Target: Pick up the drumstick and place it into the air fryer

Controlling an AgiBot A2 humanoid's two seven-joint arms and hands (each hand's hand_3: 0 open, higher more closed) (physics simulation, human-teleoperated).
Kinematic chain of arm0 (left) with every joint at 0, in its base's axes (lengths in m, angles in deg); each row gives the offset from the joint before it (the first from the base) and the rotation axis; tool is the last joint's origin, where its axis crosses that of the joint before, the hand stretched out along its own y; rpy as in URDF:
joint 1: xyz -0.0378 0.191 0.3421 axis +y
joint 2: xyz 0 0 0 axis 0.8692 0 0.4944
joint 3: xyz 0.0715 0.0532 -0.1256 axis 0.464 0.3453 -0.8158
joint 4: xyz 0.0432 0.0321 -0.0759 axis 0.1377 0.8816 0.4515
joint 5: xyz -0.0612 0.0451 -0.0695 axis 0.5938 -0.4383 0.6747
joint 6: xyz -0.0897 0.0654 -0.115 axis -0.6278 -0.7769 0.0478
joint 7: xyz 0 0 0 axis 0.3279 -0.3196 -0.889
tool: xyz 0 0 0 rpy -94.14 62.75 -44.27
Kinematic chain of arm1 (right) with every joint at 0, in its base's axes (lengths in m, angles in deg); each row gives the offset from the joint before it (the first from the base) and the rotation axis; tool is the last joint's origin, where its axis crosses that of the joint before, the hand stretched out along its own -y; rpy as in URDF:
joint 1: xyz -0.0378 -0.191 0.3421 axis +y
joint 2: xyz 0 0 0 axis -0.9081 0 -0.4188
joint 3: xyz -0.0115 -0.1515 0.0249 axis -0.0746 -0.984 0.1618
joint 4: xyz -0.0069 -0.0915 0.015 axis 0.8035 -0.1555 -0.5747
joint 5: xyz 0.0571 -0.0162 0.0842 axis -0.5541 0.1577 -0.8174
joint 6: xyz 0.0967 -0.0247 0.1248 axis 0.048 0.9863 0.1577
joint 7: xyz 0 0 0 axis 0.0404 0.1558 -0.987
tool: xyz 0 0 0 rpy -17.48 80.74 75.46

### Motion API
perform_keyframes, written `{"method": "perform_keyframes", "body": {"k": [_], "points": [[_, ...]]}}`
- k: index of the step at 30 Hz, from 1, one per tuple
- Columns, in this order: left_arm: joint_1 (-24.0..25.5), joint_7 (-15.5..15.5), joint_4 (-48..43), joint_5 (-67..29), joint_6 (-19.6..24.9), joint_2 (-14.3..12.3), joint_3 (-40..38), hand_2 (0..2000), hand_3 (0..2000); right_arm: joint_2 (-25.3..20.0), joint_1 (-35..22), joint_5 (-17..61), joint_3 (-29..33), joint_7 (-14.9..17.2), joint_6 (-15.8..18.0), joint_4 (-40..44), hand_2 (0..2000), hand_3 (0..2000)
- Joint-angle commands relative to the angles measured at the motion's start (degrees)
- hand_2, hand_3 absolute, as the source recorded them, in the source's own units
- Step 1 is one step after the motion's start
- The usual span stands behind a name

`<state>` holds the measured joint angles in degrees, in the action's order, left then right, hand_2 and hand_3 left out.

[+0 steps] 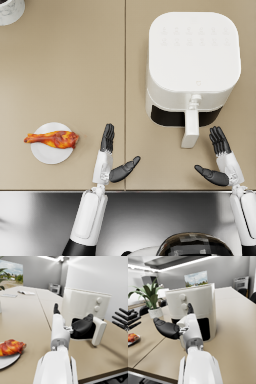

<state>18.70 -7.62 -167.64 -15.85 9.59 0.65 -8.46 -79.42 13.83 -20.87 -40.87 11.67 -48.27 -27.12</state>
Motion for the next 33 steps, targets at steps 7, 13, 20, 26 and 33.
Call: {"method": "perform_keyframes", "body": {"k": [7, 13, 20, 26, 33], "points": [[0.0, 0.0, 0.0, 0.0, 0.0, 0.0, 0.0, 0, 0, 0.0, 0.0, 0.0, 0.0, 0.0, 0.0, 0.0, 0, 0], [0.0, 0.0, 0.0, 0.0, 0.0, 0.0, 0.0, 0, 0, 0.0, 0.0, 0.0, 0.0, 0.0, 0.0, 0.0, 0, 0], [0.0, 0.0, 0.0, 0.0, 0.0, 0.0, 0.0, 0, 0, 0.0, 0.0, 0.0, 0.0, 0.0, 0.0, 0.0, 0, 0], [0.6, 4.2, -2.3, 0.0, 4.3, -0.4, -1.9, 0, 0, -0.8, -0.4, 0.0, -0.6, -3.7, -3.6, -0.8, 0, 0], [-0.1, 5.6, -1.3, -5.0, 5.6, -1.8, -6.0, 0, 0, -3.1, -2.3, 7.6, -0.8, -5.6, -5.5, 1.5, 0, 0]]}}
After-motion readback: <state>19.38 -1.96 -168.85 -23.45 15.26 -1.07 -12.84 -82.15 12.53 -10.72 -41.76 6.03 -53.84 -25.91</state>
